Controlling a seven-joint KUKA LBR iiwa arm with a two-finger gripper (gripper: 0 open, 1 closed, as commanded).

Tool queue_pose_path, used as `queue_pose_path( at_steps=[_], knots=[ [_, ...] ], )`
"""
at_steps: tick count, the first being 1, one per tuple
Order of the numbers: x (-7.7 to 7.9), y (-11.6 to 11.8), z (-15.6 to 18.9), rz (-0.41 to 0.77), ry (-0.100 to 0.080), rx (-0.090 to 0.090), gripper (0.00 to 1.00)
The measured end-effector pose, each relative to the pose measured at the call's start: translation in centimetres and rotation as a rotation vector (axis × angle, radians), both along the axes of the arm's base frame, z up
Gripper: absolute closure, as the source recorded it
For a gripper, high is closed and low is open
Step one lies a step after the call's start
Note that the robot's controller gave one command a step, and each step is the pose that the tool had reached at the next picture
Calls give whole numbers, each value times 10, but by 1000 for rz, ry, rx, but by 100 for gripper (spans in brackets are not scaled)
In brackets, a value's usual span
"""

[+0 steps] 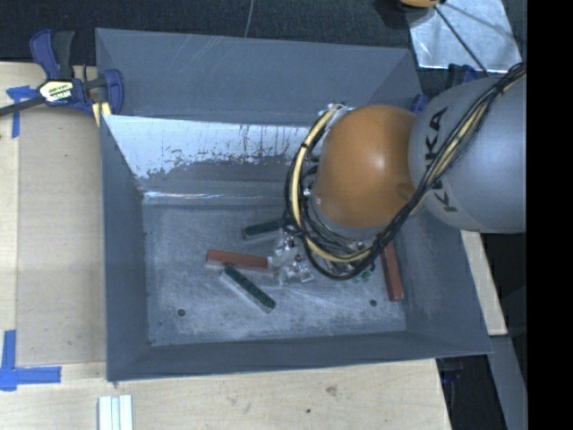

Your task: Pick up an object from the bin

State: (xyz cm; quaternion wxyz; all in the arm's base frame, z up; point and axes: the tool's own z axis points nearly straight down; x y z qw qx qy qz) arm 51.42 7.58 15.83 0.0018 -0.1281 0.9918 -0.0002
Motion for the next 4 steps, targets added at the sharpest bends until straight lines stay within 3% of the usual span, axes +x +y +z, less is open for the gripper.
queue_pose_path(
  at_steps=[1,2,3,4],
  knots=[
    [8,4,1,161,-3,1,100],
    [-2,-1,-8,-265,3,1,0],
    [-2,-1,-7,-264,2,1,0],
    [12,14,-78,-318,9,2,100]
  ],
)
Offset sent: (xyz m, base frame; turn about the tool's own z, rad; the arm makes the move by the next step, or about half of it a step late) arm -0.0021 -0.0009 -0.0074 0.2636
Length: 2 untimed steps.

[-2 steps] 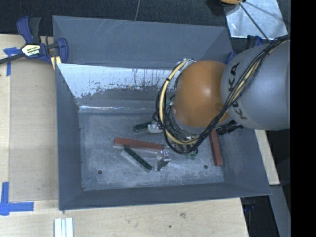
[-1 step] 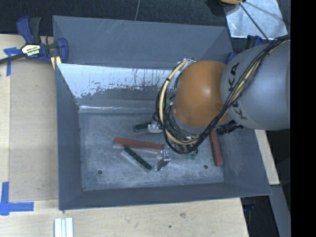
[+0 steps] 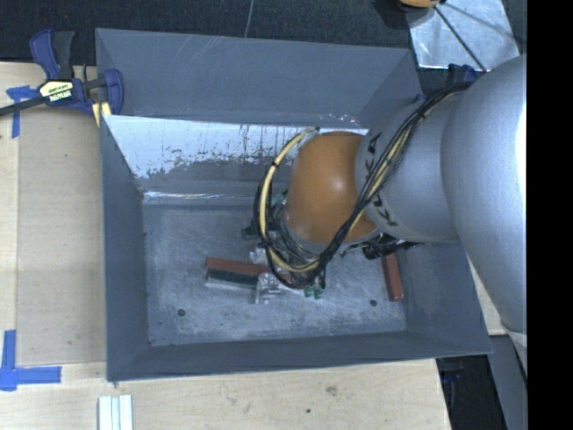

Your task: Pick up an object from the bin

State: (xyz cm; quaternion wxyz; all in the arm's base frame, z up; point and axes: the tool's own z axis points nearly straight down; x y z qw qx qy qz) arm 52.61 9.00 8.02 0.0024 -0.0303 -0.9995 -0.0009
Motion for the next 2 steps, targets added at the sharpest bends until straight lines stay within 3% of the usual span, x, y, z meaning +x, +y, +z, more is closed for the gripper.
queue_pose_path(
  at_steps=[1,2],
  knots=[
    [0,0,0,0,0,0,100],
    [55,8,170,66,-18,-1,100]
  ],
)
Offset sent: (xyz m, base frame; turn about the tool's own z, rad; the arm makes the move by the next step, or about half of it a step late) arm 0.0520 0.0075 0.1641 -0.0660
